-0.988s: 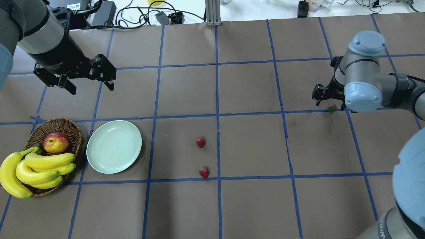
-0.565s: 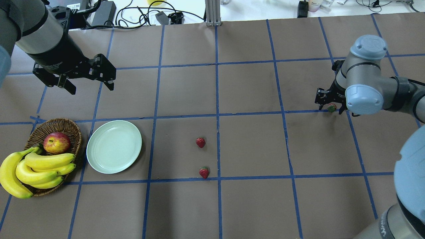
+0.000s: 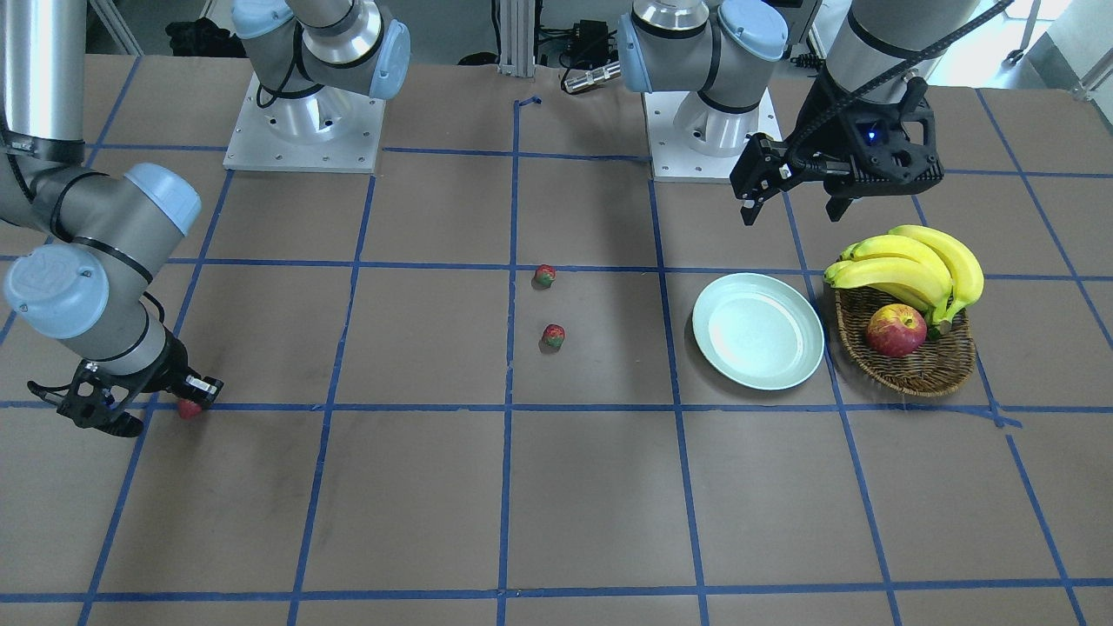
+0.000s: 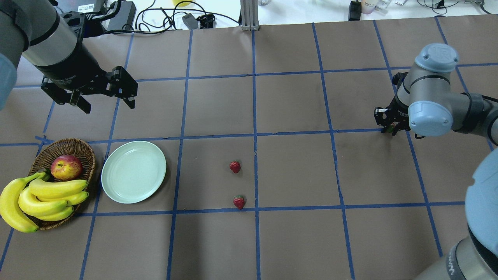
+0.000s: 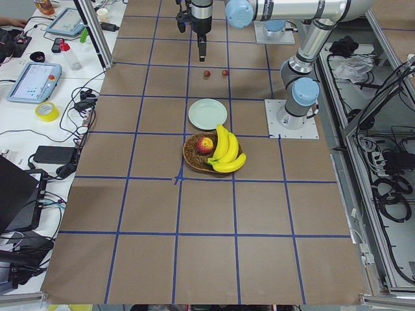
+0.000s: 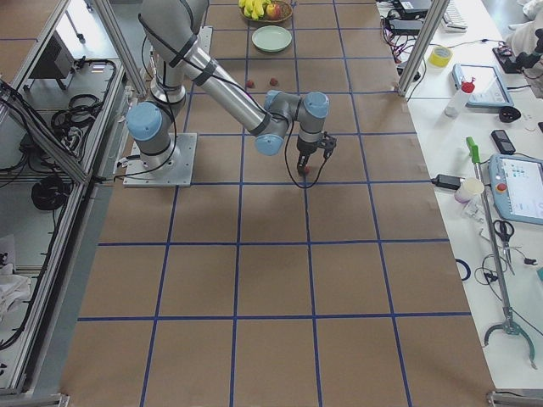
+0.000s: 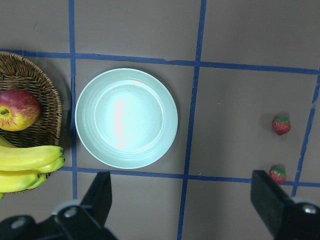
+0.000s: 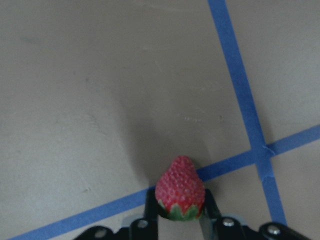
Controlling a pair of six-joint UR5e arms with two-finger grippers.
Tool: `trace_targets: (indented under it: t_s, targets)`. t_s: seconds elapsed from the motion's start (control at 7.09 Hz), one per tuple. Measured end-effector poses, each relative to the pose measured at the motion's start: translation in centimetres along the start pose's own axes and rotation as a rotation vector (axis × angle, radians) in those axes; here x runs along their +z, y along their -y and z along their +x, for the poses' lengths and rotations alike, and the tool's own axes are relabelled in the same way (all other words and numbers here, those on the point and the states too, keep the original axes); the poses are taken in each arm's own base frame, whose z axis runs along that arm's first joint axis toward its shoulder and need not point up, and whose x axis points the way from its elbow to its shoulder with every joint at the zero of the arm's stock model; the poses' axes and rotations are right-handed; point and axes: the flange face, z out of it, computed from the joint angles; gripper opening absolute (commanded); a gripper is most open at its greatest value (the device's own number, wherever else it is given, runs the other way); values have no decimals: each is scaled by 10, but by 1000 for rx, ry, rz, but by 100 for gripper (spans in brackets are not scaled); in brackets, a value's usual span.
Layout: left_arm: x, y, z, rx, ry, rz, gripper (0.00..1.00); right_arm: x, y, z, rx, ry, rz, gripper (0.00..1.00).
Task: Collect all strawberries into plate
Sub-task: 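Close the right gripper on the last strawberry, then carry the strawberry mid-table and release it beside the other two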
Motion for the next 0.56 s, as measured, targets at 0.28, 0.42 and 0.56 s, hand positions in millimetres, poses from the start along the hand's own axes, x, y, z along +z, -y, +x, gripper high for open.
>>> trace_targets:
  t_s: [0.28, 0.42, 0.56]
  targets:
    - [1, 1, 0, 1, 0, -1, 100, -13, -3, -1, -36, 2, 17, 0]
    - [3, 1, 0, 0, 0, -3, 100, -30, -10, -9, -48, 1, 34, 0]
    - [4, 2, 0, 0, 0, -4, 100, -51, -28, -38, -86, 1, 42, 0]
